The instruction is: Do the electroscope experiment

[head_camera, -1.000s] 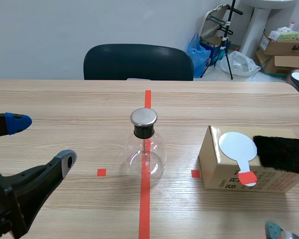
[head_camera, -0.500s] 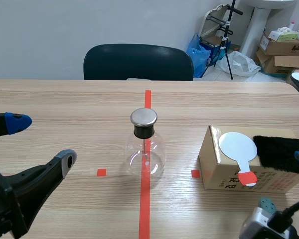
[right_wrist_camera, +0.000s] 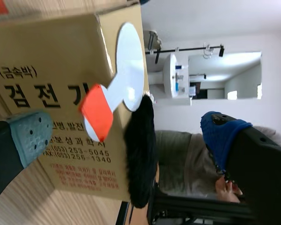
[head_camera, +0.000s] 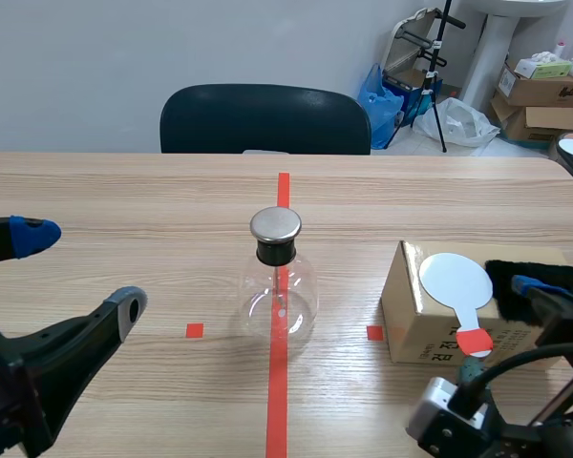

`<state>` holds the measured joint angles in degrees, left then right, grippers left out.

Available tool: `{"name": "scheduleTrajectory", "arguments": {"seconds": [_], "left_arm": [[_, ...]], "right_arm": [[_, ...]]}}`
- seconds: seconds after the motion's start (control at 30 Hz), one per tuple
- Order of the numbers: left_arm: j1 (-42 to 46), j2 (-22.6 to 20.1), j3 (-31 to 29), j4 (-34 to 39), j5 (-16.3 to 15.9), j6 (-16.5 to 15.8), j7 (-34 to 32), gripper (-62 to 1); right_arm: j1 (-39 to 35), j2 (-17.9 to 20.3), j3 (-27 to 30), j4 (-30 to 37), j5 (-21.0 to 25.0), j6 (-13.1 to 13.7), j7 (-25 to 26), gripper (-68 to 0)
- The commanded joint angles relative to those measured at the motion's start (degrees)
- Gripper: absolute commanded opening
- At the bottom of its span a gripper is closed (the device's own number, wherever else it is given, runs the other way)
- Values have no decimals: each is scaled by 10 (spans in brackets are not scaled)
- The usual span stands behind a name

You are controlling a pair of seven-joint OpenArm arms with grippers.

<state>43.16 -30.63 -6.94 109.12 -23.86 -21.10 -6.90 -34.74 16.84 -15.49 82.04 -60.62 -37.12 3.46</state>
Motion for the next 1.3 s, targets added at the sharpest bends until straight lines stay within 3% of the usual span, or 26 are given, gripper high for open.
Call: {"name": "scheduleTrajectory", "arguments": {"seconds": [0.0,0.3,0.57,1.27], "left_arm": [[0,2,-1,12,-4,-1,-6,14],[0,2,-1,12,-4,-1,-6,14],[0,1,-1,12,-4,-1,-6,14],[0,1,-1,12,-4,-1,-6,14]], "right_arm": [[10,6,-2,-1,-9,-9,-8,4],[27,-12,-14,-31,-67,-26,-34,4],[33,-13,-14,-31,-85,-28,-31,4],[35,-13,-14,-31,-86,-28,-27,4]]}}
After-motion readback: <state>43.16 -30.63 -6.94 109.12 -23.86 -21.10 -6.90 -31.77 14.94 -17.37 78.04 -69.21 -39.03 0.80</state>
